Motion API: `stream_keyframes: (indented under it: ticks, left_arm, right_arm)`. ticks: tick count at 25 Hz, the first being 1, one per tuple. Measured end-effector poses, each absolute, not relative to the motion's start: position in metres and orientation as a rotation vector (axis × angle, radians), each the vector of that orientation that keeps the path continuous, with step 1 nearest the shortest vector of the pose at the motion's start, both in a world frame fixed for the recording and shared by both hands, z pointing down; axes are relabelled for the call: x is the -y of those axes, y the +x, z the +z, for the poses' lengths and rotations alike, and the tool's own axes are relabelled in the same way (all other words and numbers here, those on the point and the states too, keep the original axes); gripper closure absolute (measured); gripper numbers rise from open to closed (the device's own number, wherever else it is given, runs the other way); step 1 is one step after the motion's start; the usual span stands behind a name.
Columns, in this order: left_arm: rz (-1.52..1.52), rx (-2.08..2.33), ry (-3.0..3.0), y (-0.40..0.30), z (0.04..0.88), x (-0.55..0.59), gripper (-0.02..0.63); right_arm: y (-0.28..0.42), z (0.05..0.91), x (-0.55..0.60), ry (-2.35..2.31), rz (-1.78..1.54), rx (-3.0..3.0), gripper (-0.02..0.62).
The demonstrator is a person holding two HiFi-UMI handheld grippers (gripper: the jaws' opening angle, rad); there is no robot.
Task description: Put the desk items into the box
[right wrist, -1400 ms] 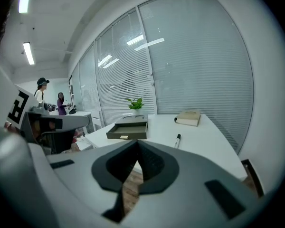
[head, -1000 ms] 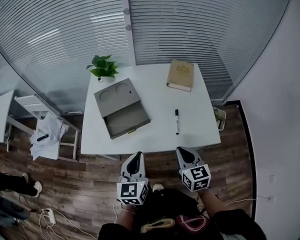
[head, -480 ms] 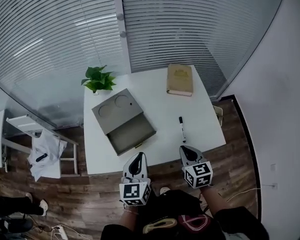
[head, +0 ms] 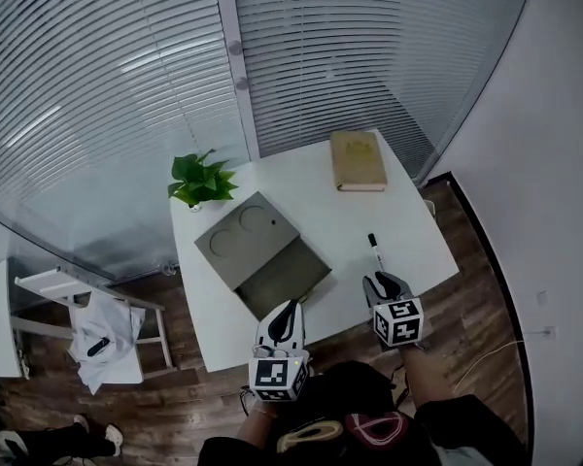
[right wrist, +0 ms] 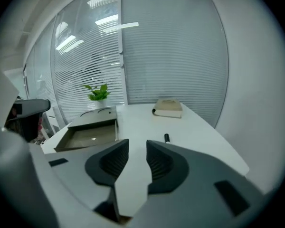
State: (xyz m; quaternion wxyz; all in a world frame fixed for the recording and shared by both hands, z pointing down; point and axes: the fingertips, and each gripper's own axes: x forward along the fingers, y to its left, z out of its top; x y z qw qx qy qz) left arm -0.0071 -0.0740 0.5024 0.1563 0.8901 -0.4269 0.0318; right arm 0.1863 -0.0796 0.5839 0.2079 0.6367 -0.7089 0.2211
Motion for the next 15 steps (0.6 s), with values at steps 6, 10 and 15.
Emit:
stream_keyframes:
  ticks: [6,10,15]
  left_arm:
    - [0.125,1.133,2.563,-0.023,0.512,0.084,0.584]
    - [0.133,1.145,2.529,-0.035,0.517,0.087,0.584]
    - [0.142,1.173,2.489,-0.042,0.523,0.091,0.584]
  right_arm:
    - [0.208,0.598,0.097,1.88,0.718,1.863,0.394]
    - [0.225,0.608,0.109,1.838,0.732,1.813,0.376]
    - [0.248,0.626,0.123,1.788,0.769,1.741,0.368]
